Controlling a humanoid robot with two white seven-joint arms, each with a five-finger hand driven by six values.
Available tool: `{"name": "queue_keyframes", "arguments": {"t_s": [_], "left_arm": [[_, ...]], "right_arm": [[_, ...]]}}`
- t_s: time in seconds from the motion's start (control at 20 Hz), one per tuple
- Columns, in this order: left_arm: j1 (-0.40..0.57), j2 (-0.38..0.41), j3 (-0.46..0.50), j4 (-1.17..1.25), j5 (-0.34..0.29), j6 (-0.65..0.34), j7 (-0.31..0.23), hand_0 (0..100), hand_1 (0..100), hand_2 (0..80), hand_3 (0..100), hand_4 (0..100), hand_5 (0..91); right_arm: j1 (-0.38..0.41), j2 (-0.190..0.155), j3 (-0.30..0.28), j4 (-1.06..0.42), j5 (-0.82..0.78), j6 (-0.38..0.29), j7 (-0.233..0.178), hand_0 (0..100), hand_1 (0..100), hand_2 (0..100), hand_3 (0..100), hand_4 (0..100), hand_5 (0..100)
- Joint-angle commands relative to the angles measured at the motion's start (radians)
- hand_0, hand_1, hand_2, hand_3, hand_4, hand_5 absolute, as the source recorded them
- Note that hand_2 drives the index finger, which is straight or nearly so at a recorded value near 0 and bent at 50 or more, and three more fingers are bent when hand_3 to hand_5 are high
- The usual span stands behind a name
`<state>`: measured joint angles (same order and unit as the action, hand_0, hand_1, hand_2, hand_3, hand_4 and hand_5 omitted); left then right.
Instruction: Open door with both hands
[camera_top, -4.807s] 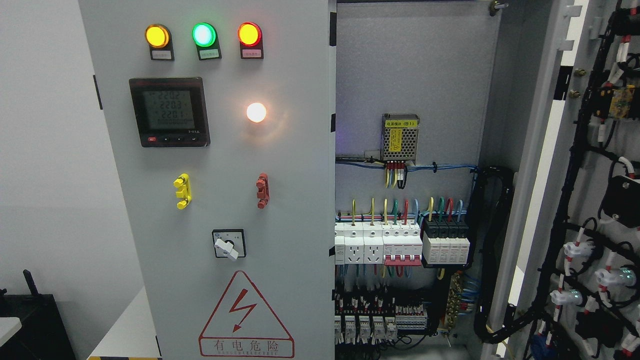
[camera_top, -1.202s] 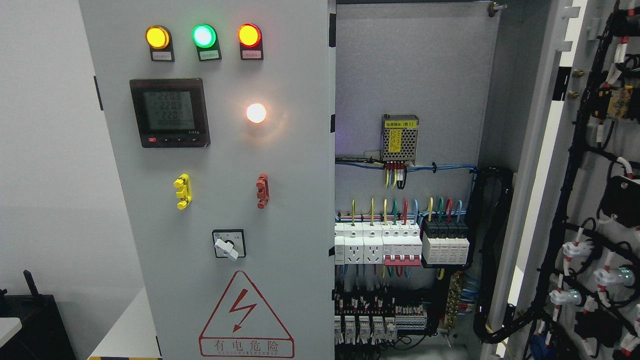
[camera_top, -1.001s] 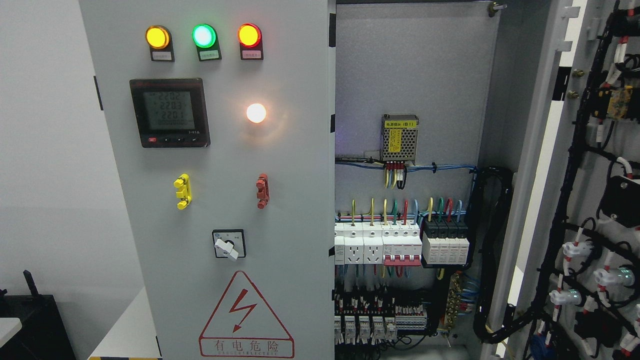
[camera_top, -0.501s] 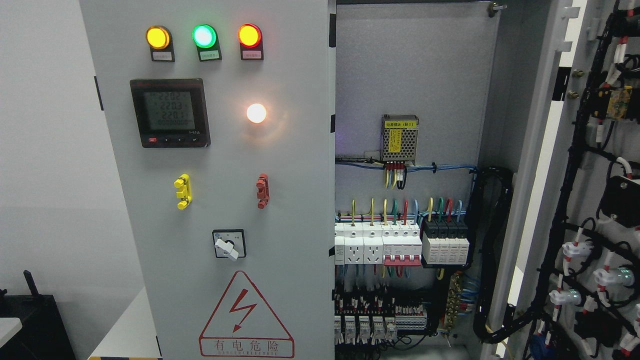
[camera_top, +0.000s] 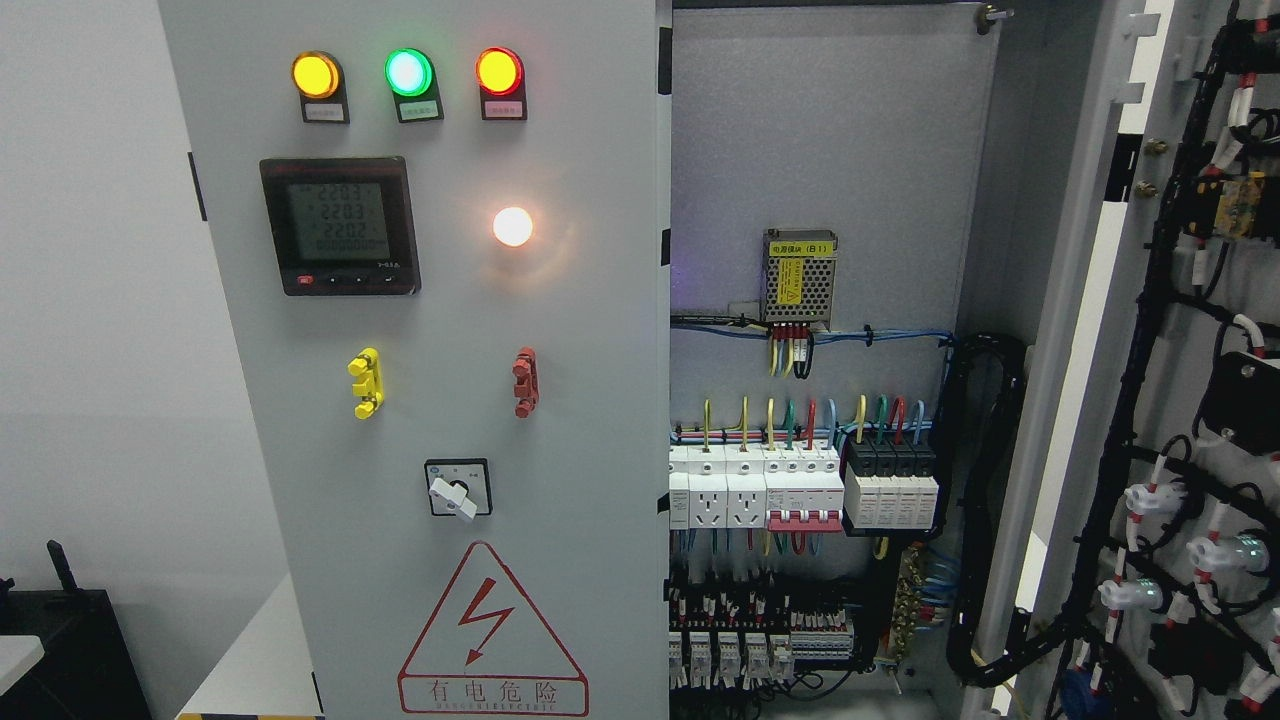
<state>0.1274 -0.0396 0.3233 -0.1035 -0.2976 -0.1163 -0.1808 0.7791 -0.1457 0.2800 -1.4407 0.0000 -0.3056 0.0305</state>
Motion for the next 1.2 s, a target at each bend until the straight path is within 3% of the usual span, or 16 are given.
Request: {"name": "queue_keyframes", "arguments": {"t_s": [0.0, 0.4, 0.65, 0.9, 1.15], "left_arm": [[0.0, 0.0, -0.003, 0.004, 0.0, 0.0, 0.0, 0, 0, 0.0, 0, 3, 0.0], [0.0, 0.0, -0.003, 0.004, 0.0, 0.0, 0.0, 0, 0, 0.0, 0, 3, 0.0], [0.0, 0.0, -0.003, 0.004, 0.0, 0.0, 0.0, 0, 0, 0.0, 0, 3, 0.0], [0.0, 0.0, -0.003, 0.004, 0.0, 0.0, 0.0, 0, 0, 0.0, 0, 3, 0.0], [0.0, 0.0, -0.003, 0.004, 0.0, 0.0, 0.0, 0, 0, 0.0, 0, 3, 0.0]], "right_arm": [[-0.041, -0.098, 0.154, -0.234, -0.023, -0.012, 0.0, 0, 0, 0, 0, 0, 0], [-0.147, -0.117, 0.218, -0.253, -0.025, -0.039, 0.0, 0, 0, 0, 0, 0, 0], [-0.184, -0.117, 0.229, -0.322, -0.025, -0.052, 0.0, 0, 0, 0, 0, 0, 0], [-0.234, -0.1, 0.223, -0.415, -0.025, -0.052, 0.002, 0, 0, 0, 0, 0, 0], [-0.342, -0.054, 0.212, -0.437, -0.025, -0.066, 0.0, 0, 0, 0, 0, 0, 0]]}}
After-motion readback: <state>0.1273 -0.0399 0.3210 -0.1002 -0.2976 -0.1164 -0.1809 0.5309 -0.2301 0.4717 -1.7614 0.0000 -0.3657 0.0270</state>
